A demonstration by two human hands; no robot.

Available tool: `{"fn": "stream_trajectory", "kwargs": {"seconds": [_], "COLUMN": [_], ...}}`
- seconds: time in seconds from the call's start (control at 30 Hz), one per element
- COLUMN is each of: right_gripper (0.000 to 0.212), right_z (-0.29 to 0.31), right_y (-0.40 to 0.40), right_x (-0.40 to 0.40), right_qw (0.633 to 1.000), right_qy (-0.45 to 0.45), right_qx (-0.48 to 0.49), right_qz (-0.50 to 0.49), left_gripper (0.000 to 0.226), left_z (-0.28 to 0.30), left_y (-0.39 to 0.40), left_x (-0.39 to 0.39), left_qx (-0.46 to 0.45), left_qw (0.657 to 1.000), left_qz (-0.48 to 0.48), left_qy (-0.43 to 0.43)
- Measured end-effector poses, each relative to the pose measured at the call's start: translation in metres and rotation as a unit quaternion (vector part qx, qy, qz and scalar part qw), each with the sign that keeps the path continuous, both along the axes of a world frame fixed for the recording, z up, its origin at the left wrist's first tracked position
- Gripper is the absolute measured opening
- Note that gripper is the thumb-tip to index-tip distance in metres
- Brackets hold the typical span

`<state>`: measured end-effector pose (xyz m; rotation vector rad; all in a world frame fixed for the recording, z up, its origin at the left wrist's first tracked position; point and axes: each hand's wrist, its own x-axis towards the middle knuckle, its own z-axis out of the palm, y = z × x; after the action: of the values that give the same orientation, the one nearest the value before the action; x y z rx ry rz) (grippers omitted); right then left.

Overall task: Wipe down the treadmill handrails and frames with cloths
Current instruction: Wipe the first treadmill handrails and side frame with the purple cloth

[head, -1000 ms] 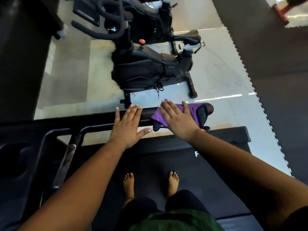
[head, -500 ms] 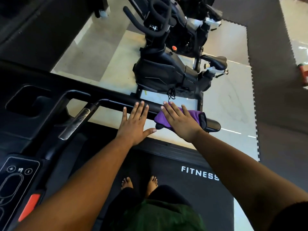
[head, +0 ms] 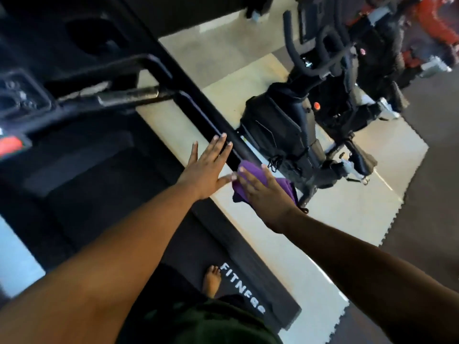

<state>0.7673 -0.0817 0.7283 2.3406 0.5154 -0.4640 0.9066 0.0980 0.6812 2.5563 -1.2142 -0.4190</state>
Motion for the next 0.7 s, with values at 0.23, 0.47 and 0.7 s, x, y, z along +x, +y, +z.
{"fn": "stream_trajectory", "kwargs": {"seconds": [0.23,0.47,0.7], "right_gripper": [0.066,0.068,0.101], "right_z": [-0.013,-0.013,-0.012], "right_y": [-0.005,0.002,-0.029], "right_x": [-0.039,0.005,-0.066], "right_qw": [0.955,0.985,0.965], "right_qy": [0.144,0.009,0.139], "right_qx": [-0.235,-0.163,-0.212], "right_qz": [0.111,0.052,0.065], "left_gripper": [0.071,0.076,0.077], "left_z": [-0.004,-0.011,-0.005], "left_y": [-0.009,-0.001,0.013], "left_x": [-0.007,-0.017,0.013], "left_qx": [-0.023,-0.029,-0.02], "left_qw": [0.998,0.995,0.993], "left_qz": [0.05,0.076,0.087], "left_qy": [-0.024,-0.06,-0.073]}}
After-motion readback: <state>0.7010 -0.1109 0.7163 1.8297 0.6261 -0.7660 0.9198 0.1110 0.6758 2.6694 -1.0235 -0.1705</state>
